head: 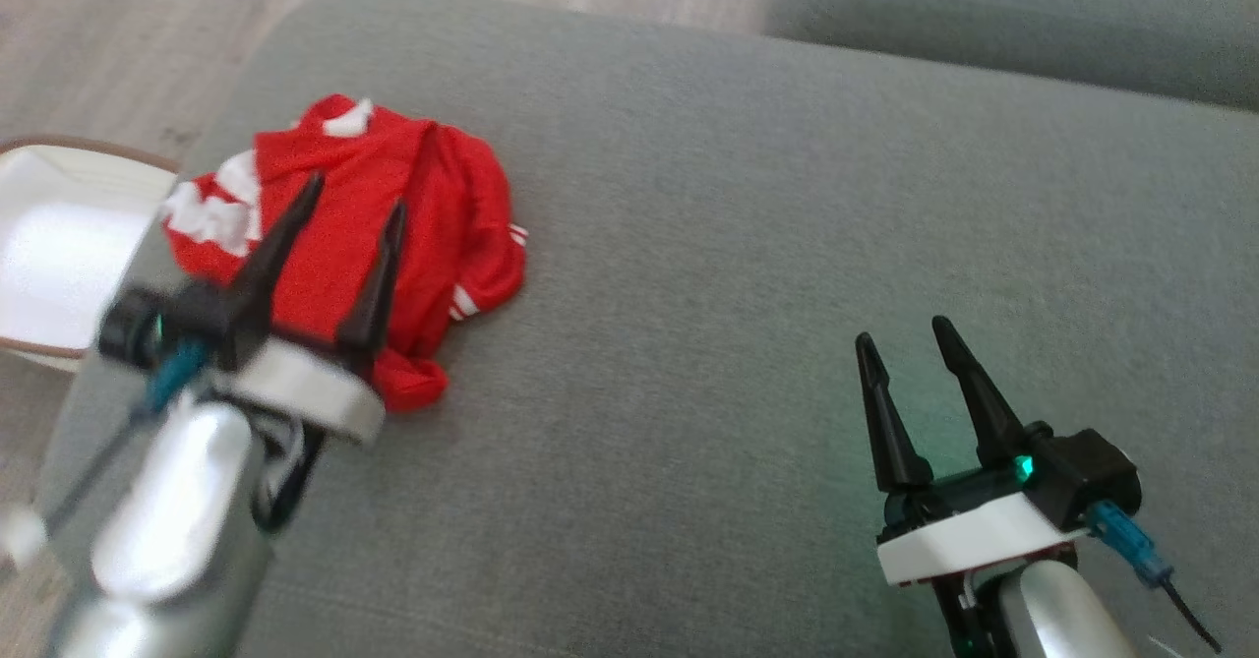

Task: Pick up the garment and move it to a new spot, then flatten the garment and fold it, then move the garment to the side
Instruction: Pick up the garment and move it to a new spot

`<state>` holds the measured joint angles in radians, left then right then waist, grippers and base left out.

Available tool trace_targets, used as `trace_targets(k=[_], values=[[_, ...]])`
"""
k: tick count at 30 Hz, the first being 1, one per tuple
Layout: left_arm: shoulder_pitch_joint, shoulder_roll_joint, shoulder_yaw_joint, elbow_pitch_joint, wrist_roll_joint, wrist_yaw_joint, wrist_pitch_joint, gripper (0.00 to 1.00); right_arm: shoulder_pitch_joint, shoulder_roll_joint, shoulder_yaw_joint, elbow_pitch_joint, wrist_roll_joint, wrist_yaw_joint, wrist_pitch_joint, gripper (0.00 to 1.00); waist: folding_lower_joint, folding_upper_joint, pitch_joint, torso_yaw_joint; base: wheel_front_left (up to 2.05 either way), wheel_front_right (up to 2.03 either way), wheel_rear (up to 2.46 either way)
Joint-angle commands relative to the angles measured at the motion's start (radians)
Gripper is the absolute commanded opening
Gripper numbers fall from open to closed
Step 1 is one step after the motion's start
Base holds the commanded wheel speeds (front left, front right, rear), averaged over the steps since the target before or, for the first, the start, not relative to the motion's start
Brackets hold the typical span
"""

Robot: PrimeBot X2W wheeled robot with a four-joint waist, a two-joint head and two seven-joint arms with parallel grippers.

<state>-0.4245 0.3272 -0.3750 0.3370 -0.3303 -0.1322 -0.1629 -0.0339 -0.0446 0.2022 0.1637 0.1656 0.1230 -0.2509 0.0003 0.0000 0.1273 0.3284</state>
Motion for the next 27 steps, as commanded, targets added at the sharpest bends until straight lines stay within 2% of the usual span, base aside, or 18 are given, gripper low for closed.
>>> trace_targets(k=[1,6,11,15,19,26,27], values=[[-0.079,0.049,0.01,-0.01,-0.026,0.002,0.021,1.0,-0.035,-0.006,0.022,-0.031,-0.009,0.008,-0.011,1.0,-0.0003,0.0,0.039,-0.041,0.0,0.0,0.0],[-0.284,0.164,-0.176,0.086,-0.155,0.002,0.157,1.0,-0.068,-0.006,0.031,-0.035,-0.02,0.008,-0.011,1.0,-0.0003,0.0,0.092,-0.093,0.0,0.0,0.0],[-0.415,0.246,-0.3,0.189,-0.279,0.002,0.274,1.0,-0.099,-0.006,0.036,-0.037,-0.026,0.008,-0.011,1.0,-0.0003,0.0,0.143,-0.145,0.0,0.0,0.0],[-0.48,0.301,-0.373,0.275,-0.307,0.002,0.343,1.0,-0.113,-0.006,0.032,-0.04,-0.025,0.008,-0.011,1.0,-0.0003,0.0,0.171,-0.173,0.0,0.0,0.0],[-0.518,0.314,-0.393,0.37,-0.32,0.002,0.369,1.0,-0.113,-0.006,0.027,-0.039,-0.025,0.008,-0.011,1.0,-0.0003,0.0,0.182,-0.183,0.0,0.0,0.0],[-0.535,0.283,-0.42,0.448,-0.371,0.002,0.392,1.0,-0.114,-0.006,0.019,-0.036,-0.028,0.008,-0.011,1.0,-0.0003,0.0,0.188,-0.179,0.0,0.0,0.0],[-0.535,0.278,-0.423,0.454,-0.385,0.002,0.392,0.86,-0.115,-0.006,0.018,-0.036,-0.028,0.008,-0.011,1.0,-0.0003,0.0,0.189,-0.178,0.0,0.0,0.0]])
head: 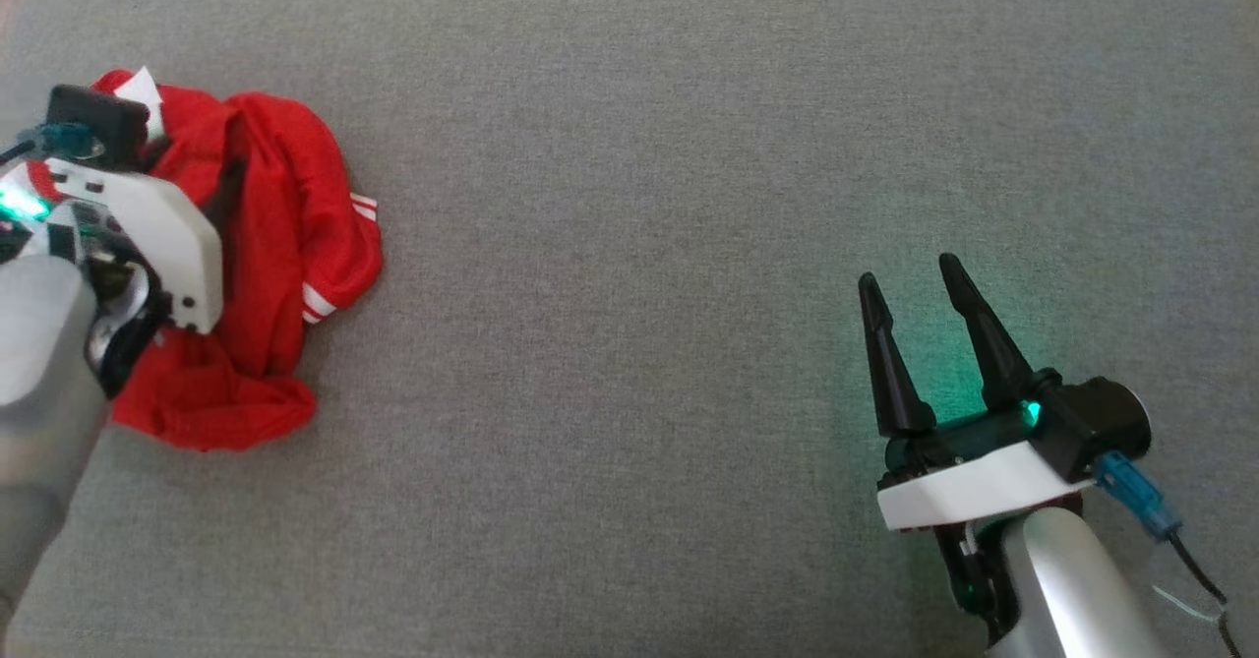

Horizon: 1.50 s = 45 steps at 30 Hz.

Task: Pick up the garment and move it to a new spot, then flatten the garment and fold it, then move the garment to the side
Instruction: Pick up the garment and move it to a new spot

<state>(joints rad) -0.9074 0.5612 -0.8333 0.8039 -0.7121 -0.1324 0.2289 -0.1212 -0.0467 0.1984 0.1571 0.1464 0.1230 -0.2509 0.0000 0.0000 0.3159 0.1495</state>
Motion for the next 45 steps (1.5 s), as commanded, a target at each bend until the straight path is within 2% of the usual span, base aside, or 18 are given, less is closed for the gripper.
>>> trace_targets(k=[1,3,7,14,19,24,34,39,45], values=[[-0.052,0.039,0.032,-0.006,-0.018,0.002,0.002,0.0,-0.029,-0.004,0.022,-0.029,-0.009,0.008,-0.011,1.0,0.0,0.0,0.0,0.003,0.0,0.0,0.0],[-0.051,0.03,0.02,-0.002,-0.042,0.002,0.004,0.0,-0.031,-0.004,0.022,-0.027,-0.01,0.008,-0.011,1.0,0.0,0.0,-0.001,0.006,0.0,0.0,0.0],[-0.07,0.033,0.017,0.01,-0.059,0.002,-0.055,0.0,-0.03,-0.004,0.023,-0.021,-0.01,0.008,-0.011,1.0,0.0,0.0,-0.013,0.011,0.0,0.0,0.0],[-0.114,0.025,0.046,0.017,-0.085,0.002,-0.227,0.0,-0.009,-0.004,0.027,-0.008,0.001,0.008,-0.011,1.0,0.0,0.0,-0.071,0.015,0.0,0.0,0.0],[-0.162,0.028,0.086,-0.018,-0.094,0.002,-0.406,0.0,0.012,-0.004,0.028,-0.005,0.019,0.008,-0.011,1.0,0.0,0.0,-0.134,0.015,0.0,0.0,0.0],[-0.182,0.022,0.16,-0.122,-0.112,0.003,-0.482,0.0,0.04,-0.004,0.029,-0.001,0.035,0.008,-0.011,1.0,0.0,0.0,-0.198,0.01,0.0,0.0,0.0],[-0.1,0.0,0.254,-0.371,-0.169,0.026,-0.487,0.0,0.079,-0.004,0.034,0.0,0.051,0.008,-0.011,1.0,0.0,0.0,-0.269,-0.022,0.0,0.0,0.0],[-0.049,-0.038,0.253,-0.46,-0.239,0.071,-0.412,0.0,0.08,-0.004,0.035,-0.005,0.06,0.008,-0.011,1.0,0.0,0.0,-0.28,-0.068,0.0,0.0,0.0],[0.002,-0.049,0.218,-0.534,-0.239,0.121,-0.363,0.0,0.078,-0.004,0.045,-0.007,0.068,0.008,-0.011,1.0,0.0,0.0,-0.276,-0.146,0.0,0.0,0.0]])
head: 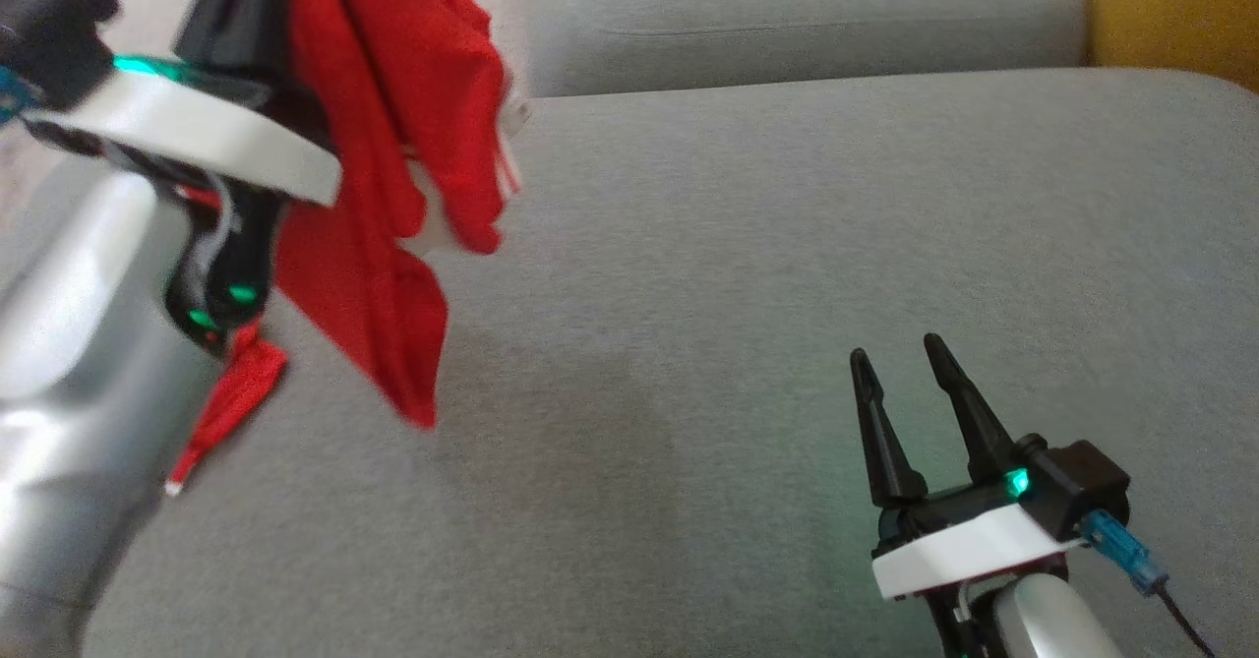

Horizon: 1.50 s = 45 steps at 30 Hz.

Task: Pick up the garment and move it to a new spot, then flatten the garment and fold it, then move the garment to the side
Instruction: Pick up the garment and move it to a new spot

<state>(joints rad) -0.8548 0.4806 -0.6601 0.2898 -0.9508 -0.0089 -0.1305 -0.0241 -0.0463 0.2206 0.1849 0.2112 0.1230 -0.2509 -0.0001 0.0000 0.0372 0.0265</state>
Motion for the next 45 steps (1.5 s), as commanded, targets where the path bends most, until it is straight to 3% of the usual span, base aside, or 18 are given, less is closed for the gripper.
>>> trace_targets(k=[1,8,15,16,20,23,30,33,37,45], values=[[-0.038,0.026,0.035,-0.032,0.001,0.005,0.004,0.0,-0.02,-0.004,0.023,-0.036,0.004,0.008,-0.011,1.0,0.0001,0.0,0.005,-0.04,0.0,0.0,0.0],[0.017,-0.023,-0.031,-0.05,0.047,0.045,-0.008,0.0,-0.051,-0.004,0.044,-0.046,0.013,0.008,-0.011,1.0,0.0001,0.0,0.044,-0.186,0.0,0.0,0.0],[0.035,-0.245,-0.076,0.065,-0.025,0.017,-0.048,0.0,-0.092,-0.004,0.067,-0.05,0.029,0.008,-0.011,1.0,0.0001,0.0,0.089,-0.295,0.0,0.0,0.0],[0.031,-0.274,-0.087,0.09,-0.024,0.01,-0.053,1.0,-0.096,-0.004,0.072,-0.051,0.031,0.008,-0.011,1.0,0.0001,0.0,0.094,-0.305,0.0,0.0,0.0],[0.003,-0.344,-0.126,0.171,-0.002,-0.031,-0.078,1.0,-0.106,-0.004,0.079,-0.054,0.038,0.008,-0.011,1.0,0.0001,0.0,0.106,-0.323,0.0,0.0,0.0],[-0.017,-0.353,-0.112,0.206,0.006,-0.052,-0.102,1.0,-0.101,-0.004,0.065,-0.056,0.039,0.008,-0.011,1.0,0.0001,0.0,0.105,-0.309,0.0,0.0,0.0],[-0.024,-0.252,-0.083,0.237,0.109,-0.073,-0.128,1.0,-0.078,-0.004,0.024,-0.052,0.029,0.008,-0.011,1.0,0.0001,0.0,0.078,-0.217,0.0,0.0,0.0],[0.001,-0.182,-0.09,0.221,0.241,-0.022,-0.13,1.0,-0.07,-0.004,0.006,-0.053,0.017,0.008,-0.011,1.0,0.0001,0.0,0.065,-0.17,0.0,0.0,0.0],[0.117,-0.139,-0.058,0.152,0.32,0.011,-0.131,1.0,-0.058,-0.004,-0.026,-0.055,-0.002,0.008,-0.011,1.0,0.0001,0.0,0.044,-0.109,0.0,0.0,0.0],[0.354,-0.134,0.028,0.052,0.398,0.066,-0.131,1.0,-0.035,-0.004,-0.071,-0.058,-0.039,0.008,-0.011,1.0,0.0001,0.0,0.012,-0.024,0.0,0.0,0.0]])
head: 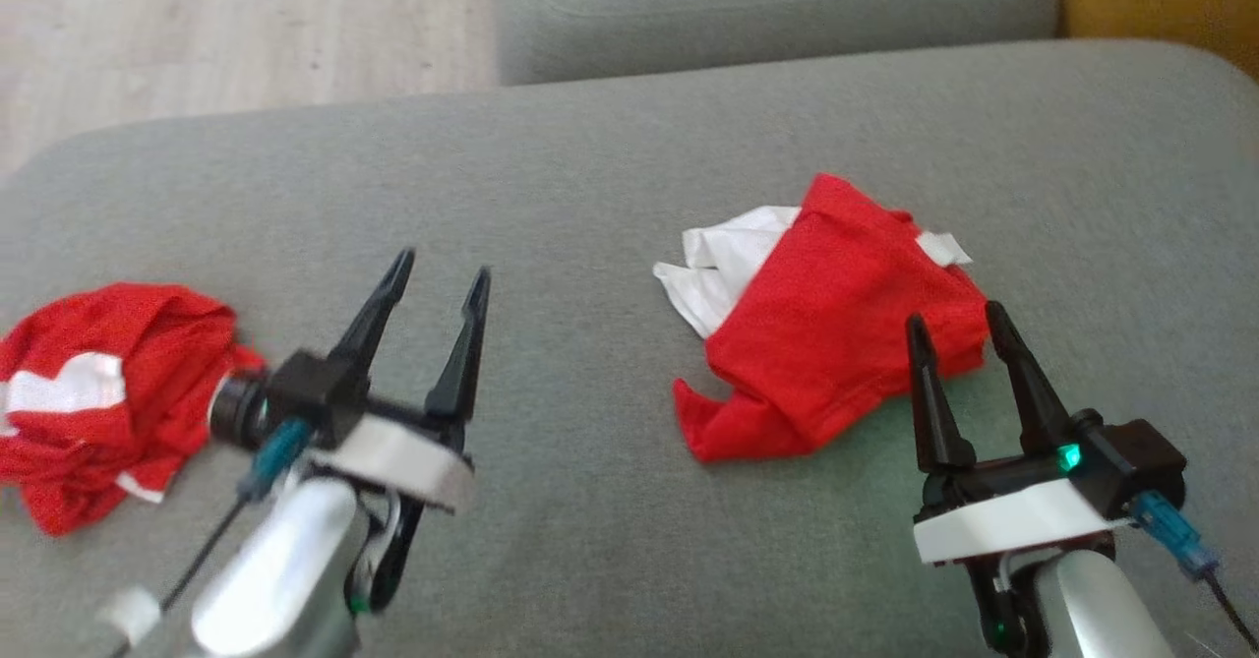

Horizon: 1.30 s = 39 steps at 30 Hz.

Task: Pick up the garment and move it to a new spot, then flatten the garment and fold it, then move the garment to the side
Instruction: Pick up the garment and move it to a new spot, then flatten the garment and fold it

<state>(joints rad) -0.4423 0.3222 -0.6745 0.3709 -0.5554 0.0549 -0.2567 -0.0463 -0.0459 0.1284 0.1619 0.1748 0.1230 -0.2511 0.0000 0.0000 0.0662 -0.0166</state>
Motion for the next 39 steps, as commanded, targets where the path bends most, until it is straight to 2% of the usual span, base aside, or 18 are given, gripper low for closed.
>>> trace_targets(k=[1,8,15,16,21,28,39], values=[[-0.022,0.016,0.061,-0.04,0.008,0.009,-0.005,1.0,-0.009,-0.004,0.018,-0.035,-0.003,0.008,-0.011,1.0,0.0,0.0,-0.024,0.026,0.0,0.0,0.0],[0.174,-0.036,0.174,-0.114,0.097,0.007,-0.005,1.0,0.017,-0.004,-0.002,-0.034,-0.011,0.008,-0.011,1.0,0.0,0.0,-0.046,0.067,0.0,0.0,0.0],[0.309,-0.121,0.297,-0.2,0.203,-0.036,-0.005,1.0,0.036,-0.004,-0.004,-0.03,-0.009,0.008,-0.011,1.0,0.0,0.0,-0.051,0.063,0.0,0.0,0.0],[0.336,-0.15,0.334,-0.215,0.225,-0.048,-0.005,1.0,0.039,-0.004,-0.004,-0.029,-0.008,0.008,-0.011,1.0,0.0,0.0,-0.051,0.059,0.0,0.0,0.0],[0.377,-0.204,0.406,-0.217,0.27,-0.09,-0.005,1.0,0.046,-0.004,-0.007,-0.026,-0.007,0.008,-0.011,1.0,0.0,0.0,-0.051,0.054,0.0,0.0,0.0],[0.388,-0.241,0.457,-0.202,0.318,-0.138,-0.005,1.0,0.04,-0.004,0.0,-0.025,-0.009,0.008,-0.011,1.0,0.0,0.0,-0.045,0.049,0.0,0.0,0.0],[0.388,-0.266,0.485,-0.185,0.347,-0.169,-0.005,1.0,0.039,-0.004,0.004,-0.022,-0.009,0.008,-0.011,1.0,0.0,0.0,-0.047,0.046,0.0,0.0,0.0]])
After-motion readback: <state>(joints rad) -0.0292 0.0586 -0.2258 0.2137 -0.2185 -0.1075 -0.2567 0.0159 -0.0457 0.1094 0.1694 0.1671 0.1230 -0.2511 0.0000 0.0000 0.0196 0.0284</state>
